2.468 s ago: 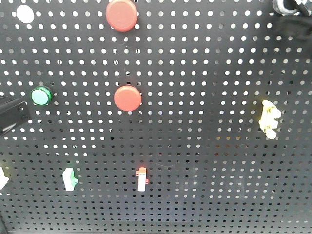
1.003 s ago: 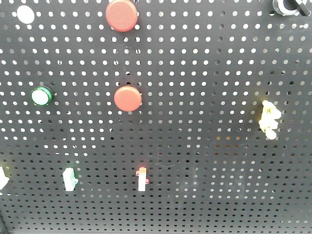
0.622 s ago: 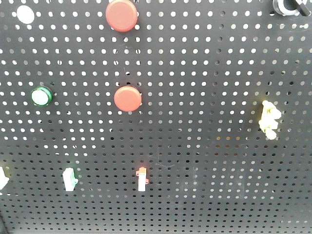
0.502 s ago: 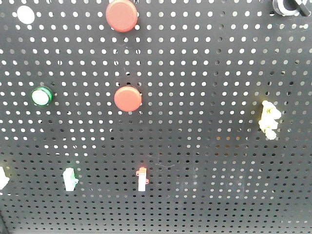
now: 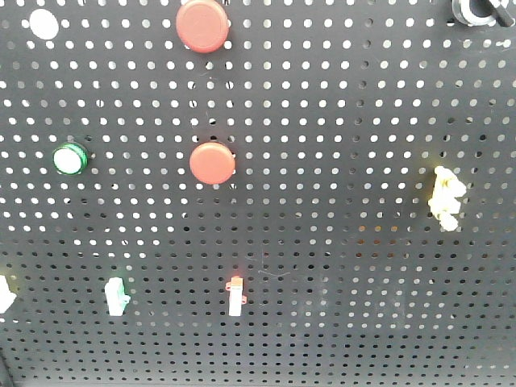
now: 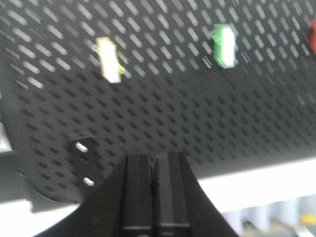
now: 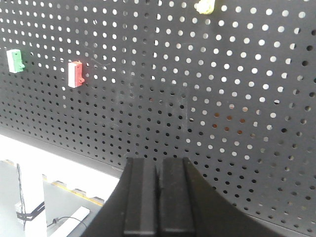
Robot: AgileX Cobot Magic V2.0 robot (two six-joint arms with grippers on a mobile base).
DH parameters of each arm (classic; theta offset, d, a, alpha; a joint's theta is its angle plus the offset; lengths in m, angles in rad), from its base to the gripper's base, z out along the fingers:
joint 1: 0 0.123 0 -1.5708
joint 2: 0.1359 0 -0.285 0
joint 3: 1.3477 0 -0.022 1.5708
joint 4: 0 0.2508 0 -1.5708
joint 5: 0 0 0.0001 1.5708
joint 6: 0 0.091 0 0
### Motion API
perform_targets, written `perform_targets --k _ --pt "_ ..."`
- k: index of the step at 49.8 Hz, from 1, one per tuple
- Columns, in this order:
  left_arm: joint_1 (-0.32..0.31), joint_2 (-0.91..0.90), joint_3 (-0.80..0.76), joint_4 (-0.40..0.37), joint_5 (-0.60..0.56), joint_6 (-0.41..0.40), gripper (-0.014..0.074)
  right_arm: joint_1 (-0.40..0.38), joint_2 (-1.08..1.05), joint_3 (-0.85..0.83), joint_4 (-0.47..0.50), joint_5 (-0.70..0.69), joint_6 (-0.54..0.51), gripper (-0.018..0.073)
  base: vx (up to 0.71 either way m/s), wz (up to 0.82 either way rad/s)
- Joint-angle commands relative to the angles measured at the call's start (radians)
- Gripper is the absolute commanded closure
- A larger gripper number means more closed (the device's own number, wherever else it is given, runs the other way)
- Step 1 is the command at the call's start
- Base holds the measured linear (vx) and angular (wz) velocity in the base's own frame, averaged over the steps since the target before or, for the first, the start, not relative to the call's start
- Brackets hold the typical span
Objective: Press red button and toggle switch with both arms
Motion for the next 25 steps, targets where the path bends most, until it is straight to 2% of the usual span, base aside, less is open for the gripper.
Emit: perform_targets --k 1,25 --pt "0.016 -0.041 0.036 -0.011 -0.036 0.01 0.0595 -0.007 0.013 -0.024 0.029 -0.063 -0.001 0.0562 0.0 0.0" --pt "0.015 -0.037 0.035 -0.011 -0.016 0.01 0.0595 -0.007 0.013 -0.024 0.03 -0.062 -0.001 0.0562 0.0 0.0"
